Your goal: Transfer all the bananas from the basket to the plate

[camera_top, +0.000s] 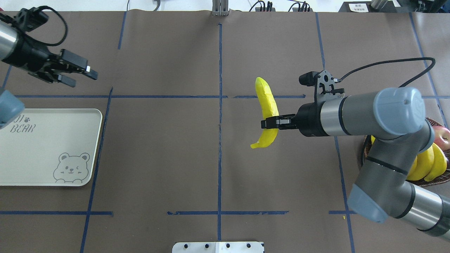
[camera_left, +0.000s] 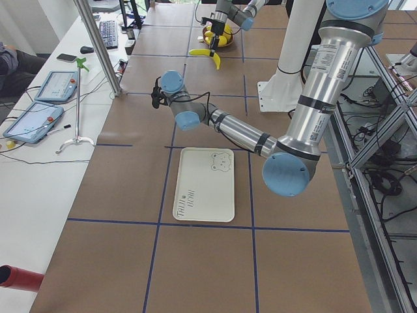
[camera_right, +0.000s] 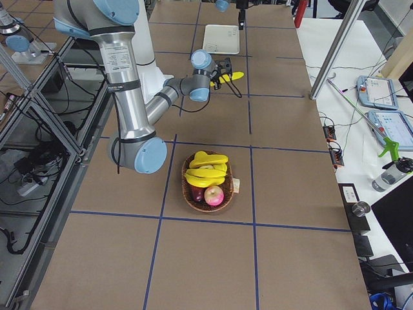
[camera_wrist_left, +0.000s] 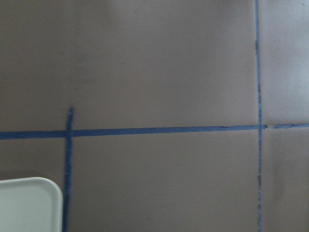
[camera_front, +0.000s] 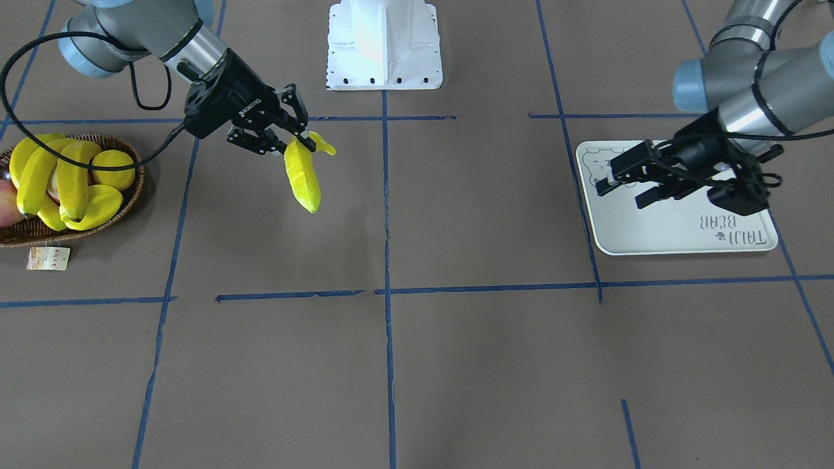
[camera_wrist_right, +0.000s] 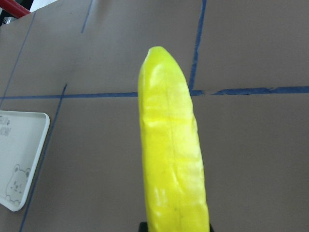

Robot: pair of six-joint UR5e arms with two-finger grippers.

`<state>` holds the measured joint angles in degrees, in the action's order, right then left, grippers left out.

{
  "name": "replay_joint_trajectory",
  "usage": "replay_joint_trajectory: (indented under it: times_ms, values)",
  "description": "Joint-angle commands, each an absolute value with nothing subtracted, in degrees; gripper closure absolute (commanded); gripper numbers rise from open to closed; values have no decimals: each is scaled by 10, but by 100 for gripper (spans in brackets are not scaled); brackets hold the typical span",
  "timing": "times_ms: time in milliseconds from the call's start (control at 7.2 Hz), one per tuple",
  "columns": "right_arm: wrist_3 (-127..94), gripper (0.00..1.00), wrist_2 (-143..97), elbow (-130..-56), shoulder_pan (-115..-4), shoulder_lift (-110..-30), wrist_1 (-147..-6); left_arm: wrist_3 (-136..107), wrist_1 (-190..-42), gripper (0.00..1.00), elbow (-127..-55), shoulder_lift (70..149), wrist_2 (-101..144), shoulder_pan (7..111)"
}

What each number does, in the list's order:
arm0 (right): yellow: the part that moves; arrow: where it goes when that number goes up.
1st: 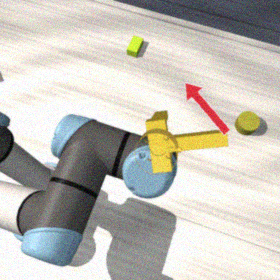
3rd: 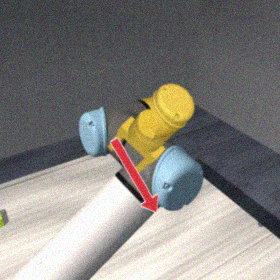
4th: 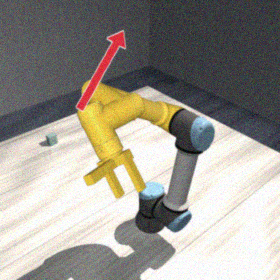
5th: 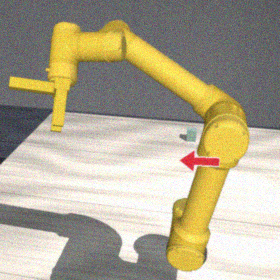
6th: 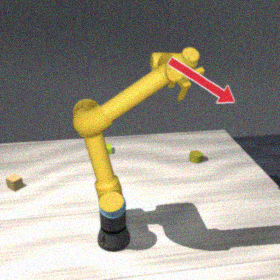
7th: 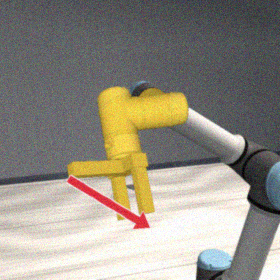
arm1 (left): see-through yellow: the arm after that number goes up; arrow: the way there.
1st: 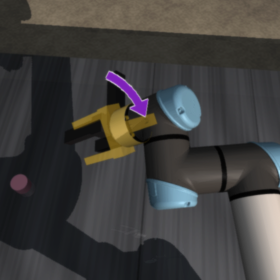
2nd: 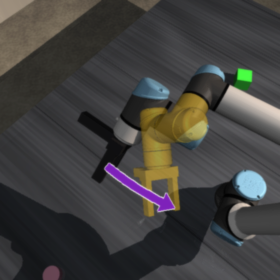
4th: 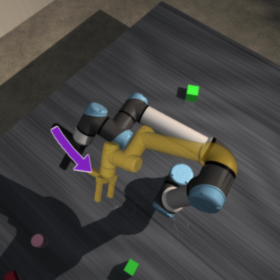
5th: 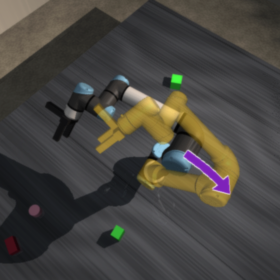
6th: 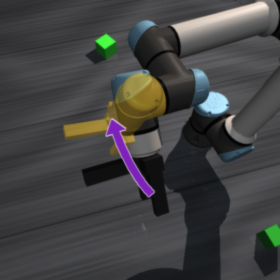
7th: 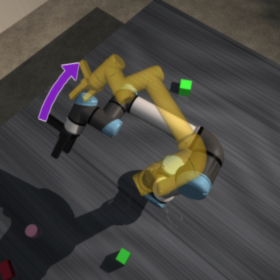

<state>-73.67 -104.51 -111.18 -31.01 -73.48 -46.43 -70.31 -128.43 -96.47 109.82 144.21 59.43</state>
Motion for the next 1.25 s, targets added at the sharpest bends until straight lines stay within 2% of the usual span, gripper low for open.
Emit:
replay_joint_trajectory:
  times_ms: [0,556,1112]
  values:
    - [-795,96,-958,-1092,-257,-685,-451,-813,-1288,0,-977,1152,1382,545]
    - [-808,96,-915,-1023,-236,-604,-439,-928,-1288,1,-1004,1207,1250,458]
    - [-815,95,-896,-1013,-223,-576,-441,-940,-1288,1,-1005,1222,1184,391]
